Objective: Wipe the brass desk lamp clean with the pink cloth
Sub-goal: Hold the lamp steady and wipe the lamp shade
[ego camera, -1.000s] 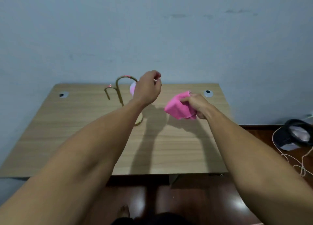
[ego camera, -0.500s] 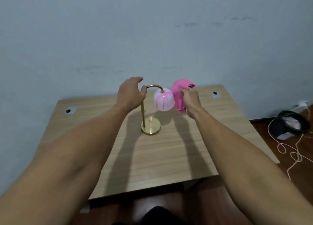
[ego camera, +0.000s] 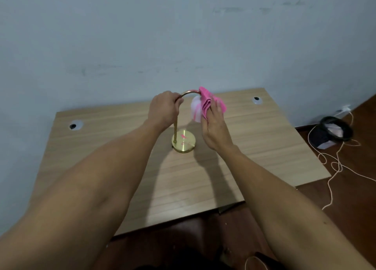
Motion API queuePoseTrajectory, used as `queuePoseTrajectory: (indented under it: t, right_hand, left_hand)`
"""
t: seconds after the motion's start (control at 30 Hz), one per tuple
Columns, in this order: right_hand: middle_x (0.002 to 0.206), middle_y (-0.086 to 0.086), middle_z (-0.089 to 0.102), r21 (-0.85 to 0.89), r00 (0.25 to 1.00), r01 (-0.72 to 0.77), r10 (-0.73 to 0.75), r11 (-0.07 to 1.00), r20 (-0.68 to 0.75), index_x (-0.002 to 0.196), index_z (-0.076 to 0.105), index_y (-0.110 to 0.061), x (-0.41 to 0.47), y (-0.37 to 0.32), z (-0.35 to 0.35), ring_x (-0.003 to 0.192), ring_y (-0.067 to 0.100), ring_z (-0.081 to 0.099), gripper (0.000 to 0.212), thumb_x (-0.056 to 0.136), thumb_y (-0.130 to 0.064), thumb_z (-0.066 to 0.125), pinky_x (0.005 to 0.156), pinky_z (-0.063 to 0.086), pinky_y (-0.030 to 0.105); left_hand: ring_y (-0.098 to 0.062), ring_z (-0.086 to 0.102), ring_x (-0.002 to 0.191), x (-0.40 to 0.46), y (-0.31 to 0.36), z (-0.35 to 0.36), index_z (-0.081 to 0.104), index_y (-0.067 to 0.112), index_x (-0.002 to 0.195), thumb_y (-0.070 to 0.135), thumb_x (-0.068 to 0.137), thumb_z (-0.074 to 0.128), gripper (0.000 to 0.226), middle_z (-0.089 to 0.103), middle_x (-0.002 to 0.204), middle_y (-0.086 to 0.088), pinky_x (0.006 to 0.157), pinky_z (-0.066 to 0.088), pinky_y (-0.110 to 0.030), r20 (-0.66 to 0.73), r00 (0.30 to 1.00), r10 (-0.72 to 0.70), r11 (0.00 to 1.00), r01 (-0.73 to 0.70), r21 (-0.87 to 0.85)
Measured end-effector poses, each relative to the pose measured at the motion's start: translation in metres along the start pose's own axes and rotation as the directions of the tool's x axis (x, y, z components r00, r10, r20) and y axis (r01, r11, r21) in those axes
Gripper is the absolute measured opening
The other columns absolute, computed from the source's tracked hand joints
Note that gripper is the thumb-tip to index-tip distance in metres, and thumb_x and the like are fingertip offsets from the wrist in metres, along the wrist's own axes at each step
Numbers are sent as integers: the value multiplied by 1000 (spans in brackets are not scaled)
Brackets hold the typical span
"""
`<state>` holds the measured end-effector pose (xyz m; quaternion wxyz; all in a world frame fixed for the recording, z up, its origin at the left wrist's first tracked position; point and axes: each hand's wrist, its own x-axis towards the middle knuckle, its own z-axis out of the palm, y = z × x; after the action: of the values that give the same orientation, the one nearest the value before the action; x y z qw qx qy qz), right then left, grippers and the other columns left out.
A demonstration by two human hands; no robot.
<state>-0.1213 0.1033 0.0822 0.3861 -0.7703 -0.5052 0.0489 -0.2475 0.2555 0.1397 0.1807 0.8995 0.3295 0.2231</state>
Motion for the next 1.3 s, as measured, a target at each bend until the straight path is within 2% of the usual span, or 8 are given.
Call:
queuePoseTrajectory:
  t: [0.17, 0.3, 0.43, 0.57, 0.67, 0.83, 1.13, 1.3]
  right_hand:
    - [169, -1, 25, 73, 987, -92, 101, 993, -128, 160, 29, -24, -8, 5, 0, 156, 18, 20, 55, 107, -17, 37, 126, 25, 41]
    - [165, -5, 33, 171, 974, -145, 170, 975, -147, 160, 30, -28, 15, -17, 2, 154, 14, 26, 54, 106, -26, 31, 126, 22, 44]
    - [169, 15, 21, -209, 993, -18, -7, 978, -121, 160, 27, -10, 1, -6, 18, 157, 35, 12, 59, 102, -15, 32, 126, 15, 55]
    - [165, 11, 31, -573, 990, 40, -110, 819, -88, 156, 36, -12, -14, -4, 21, 155, 37, 21, 60, 98, -21, 44, 120, 23, 61]
    - [152, 6, 46, -676, 982, 63, -166, 734, -88, 150, 44, -12, 1, -19, 14, 142, 31, 40, 57, 94, -23, 49, 114, 30, 52]
    - [148, 5, 50, -719, 991, 55, -124, 693, -44, 150, 42, -9, 16, -33, 18, 128, 34, 46, 59, 91, -15, 47, 100, 37, 48]
    - [140, 7, 57, -556, 989, 101, -146, 825, -37, 141, 49, -10, 3, -7, -10, 120, 29, 49, 62, 81, -27, 54, 89, 37, 42]
    - [108, -2, 63, -14, 975, -125, 120, 992, -189, 130, 57, -18, -8, 9, -28, 107, 22, 51, 39, 97, -16, 36, 92, 47, 37]
  left_hand:
    - [-40, 57, 77, 3, -2, 2, 62, 7, 81, 25, 100, 51, 28, 63, 78, -15, 64, 39, -41, 16, 999, 49, 999, -49, -13]
    - [-38, 57, 78, 4, -4, 1, 64, 7, 84, 24, 101, 51, 27, 63, 80, -14, 64, 37, -39, 16, 998, 65, 998, -65, -16]
    - [-38, 59, 80, 4, -4, 1, 67, 7, 89, 24, 101, 51, 26, 65, 82, -14, 64, 37, -38, 5, 997, 73, 997, -73, -16]
    - [-37, 59, 80, 4, -5, 1, 67, 6, 89, 22, 101, 52, 25, 66, 83, -14, 66, 38, -37, 5, 995, 95, 995, -95, -38]
    - [-37, 58, 78, 4, -6, 0, 67, 6, 86, 21, 100, 53, 25, 65, 81, -15, 65, 36, -36, 10, 993, 122, 991, -121, -48]
    - [-35, 58, 77, 4, -8, -3, 66, 8, 83, 22, 99, 53, 25, 64, 79, -13, 66, 38, -37, 7, 990, 138, 988, -137, -66]
    - [-37, 60, 82, 4, -7, -3, 69, 7, 91, 23, 101, 52, 25, 67, 85, -14, 71, 45, -42, 19, 994, 107, 992, -106, -68]
    - [-37, 60, 85, 3, -7, 0, 69, 8, 94, 22, 101, 52, 23, 67, 88, -14, 72, 44, -40, 14, 993, 115, 989, -113, -90]
